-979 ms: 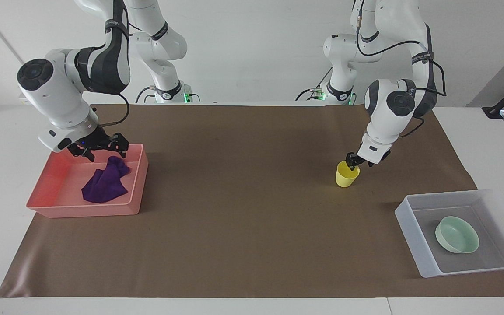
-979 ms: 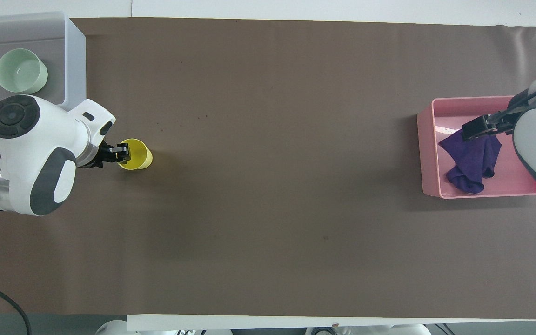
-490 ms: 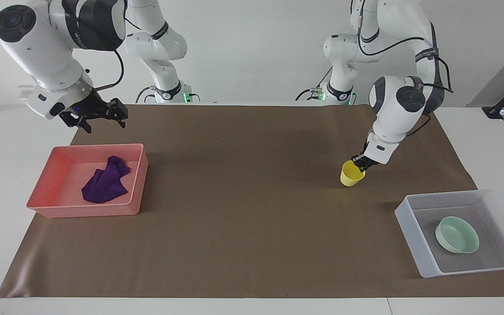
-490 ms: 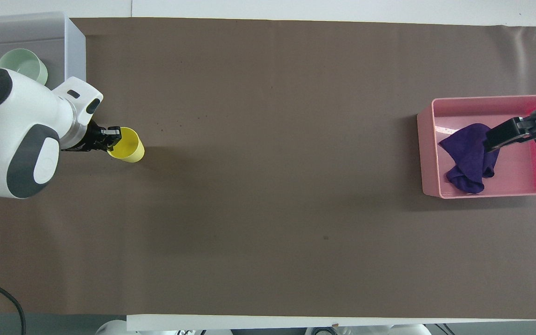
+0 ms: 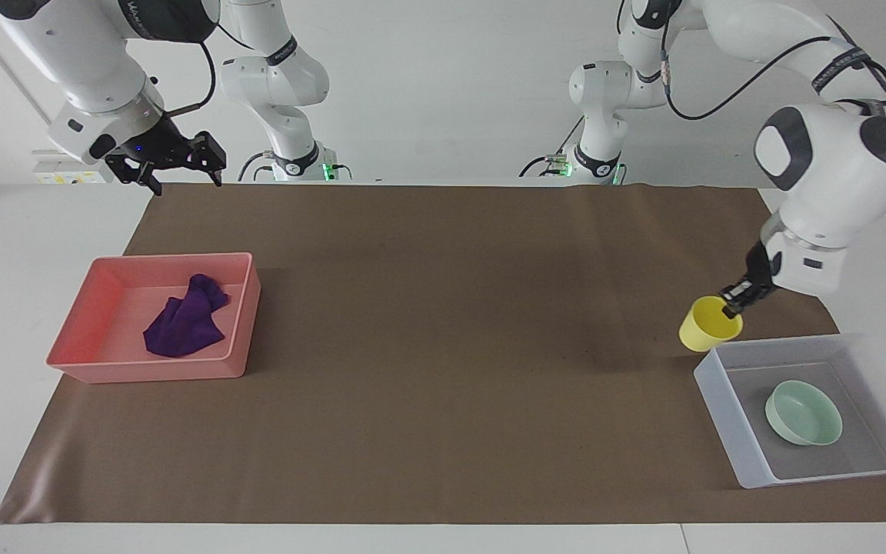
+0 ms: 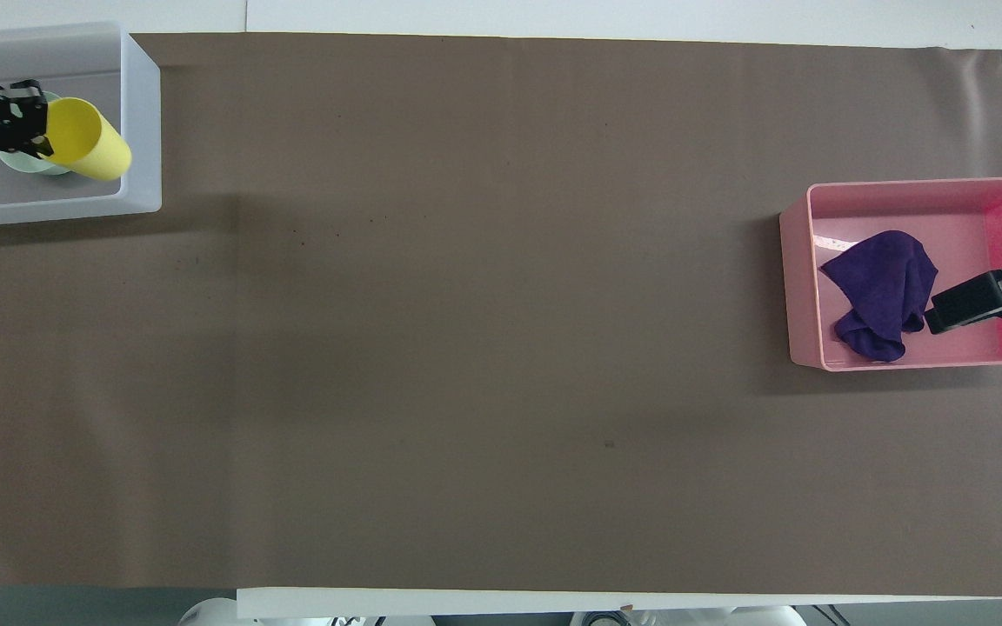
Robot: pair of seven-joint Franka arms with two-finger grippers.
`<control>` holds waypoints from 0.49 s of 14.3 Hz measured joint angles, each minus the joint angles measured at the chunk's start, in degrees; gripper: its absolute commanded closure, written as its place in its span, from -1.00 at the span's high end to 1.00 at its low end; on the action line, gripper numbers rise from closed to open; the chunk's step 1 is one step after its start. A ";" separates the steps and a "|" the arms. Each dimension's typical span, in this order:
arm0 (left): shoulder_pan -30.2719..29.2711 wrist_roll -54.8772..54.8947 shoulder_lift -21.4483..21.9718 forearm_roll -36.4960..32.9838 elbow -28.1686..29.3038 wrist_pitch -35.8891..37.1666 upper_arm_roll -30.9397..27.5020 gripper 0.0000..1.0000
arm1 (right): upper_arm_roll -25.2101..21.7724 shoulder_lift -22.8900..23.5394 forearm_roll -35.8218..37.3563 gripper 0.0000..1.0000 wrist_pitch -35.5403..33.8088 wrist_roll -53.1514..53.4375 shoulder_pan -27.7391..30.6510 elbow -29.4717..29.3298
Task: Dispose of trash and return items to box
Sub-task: 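Lift the yellow cup into the white bin with the left gripper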
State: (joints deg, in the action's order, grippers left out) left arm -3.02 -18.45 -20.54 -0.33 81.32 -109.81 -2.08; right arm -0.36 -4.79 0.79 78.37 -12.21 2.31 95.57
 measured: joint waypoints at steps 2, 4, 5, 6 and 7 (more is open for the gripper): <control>-6.08 4.77 -3.93 0.62 -0.45 -4.95 0.04 -1.00 | 0.01 0.00 -0.12 0.99 0.01 0.00 0.00 0.26; -9.06 6.38 -8.10 2.04 -0.65 -10.54 0.19 -1.00 | 0.03 0.00 -0.31 0.99 0.02 0.00 0.00 0.32; -9.44 6.45 -9.82 2.29 -0.67 -12.45 0.29 -1.00 | 0.04 0.00 -0.40 0.99 0.01 0.00 0.00 0.32; -9.37 6.45 -10.96 2.37 -0.67 -13.34 0.46 -1.00 | 0.04 0.00 -0.44 0.99 0.02 0.00 0.00 0.32; -9.19 6.44 -11.64 2.38 -0.67 -13.69 0.76 -1.00 | 0.04 0.00 -0.45 0.99 0.02 0.00 0.00 0.32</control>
State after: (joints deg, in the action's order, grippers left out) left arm -12.21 -12.01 -32.17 2.05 80.65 -123.50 -1.32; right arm -0.32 -4.79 0.34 78.39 -12.21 2.31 95.89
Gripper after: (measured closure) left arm 0.974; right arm 0.000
